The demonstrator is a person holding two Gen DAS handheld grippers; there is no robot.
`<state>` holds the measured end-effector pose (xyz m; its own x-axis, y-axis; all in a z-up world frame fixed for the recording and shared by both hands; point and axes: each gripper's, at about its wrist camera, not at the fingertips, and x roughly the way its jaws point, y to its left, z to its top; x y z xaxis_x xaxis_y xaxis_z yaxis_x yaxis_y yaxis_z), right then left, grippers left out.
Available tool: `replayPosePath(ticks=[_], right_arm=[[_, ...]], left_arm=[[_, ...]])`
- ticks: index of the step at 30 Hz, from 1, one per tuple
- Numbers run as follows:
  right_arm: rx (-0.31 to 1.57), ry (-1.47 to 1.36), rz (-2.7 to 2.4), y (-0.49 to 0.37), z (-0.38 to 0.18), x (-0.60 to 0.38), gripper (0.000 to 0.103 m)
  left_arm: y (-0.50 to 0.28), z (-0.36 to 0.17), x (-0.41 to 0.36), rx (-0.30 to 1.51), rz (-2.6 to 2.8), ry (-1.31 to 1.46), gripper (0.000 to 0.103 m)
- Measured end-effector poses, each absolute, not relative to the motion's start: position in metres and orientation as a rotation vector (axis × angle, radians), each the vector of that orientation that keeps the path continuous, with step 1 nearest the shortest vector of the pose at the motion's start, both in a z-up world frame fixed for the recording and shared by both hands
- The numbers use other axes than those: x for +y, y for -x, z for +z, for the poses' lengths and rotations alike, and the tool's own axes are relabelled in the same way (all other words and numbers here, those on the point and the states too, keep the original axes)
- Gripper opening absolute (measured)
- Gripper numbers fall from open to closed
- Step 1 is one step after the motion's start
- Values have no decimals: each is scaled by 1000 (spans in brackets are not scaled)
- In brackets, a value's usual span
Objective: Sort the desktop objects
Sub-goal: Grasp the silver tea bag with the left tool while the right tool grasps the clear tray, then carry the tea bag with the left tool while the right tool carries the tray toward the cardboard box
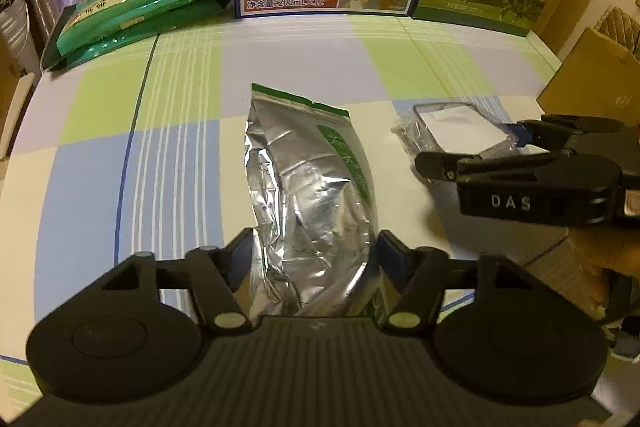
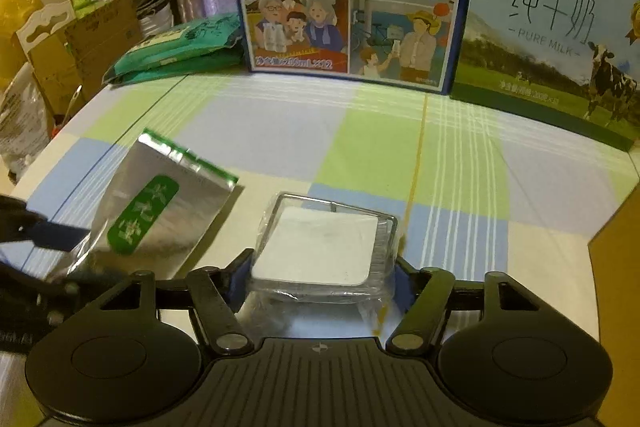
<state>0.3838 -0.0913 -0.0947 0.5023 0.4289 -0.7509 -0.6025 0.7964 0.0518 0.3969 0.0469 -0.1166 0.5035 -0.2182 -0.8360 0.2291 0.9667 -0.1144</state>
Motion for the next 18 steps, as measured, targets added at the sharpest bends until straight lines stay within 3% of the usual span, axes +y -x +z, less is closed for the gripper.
replayPosePath(ticks=[4,18], right_arm=[[849,228,623,-366,-92,-105,64],[933,193,605,-227,-81,-215,64]], left_arm=[[-386,-111,40,1024,-267,-35,48],[-250,-102,-8,1115,-393,-76,46]])
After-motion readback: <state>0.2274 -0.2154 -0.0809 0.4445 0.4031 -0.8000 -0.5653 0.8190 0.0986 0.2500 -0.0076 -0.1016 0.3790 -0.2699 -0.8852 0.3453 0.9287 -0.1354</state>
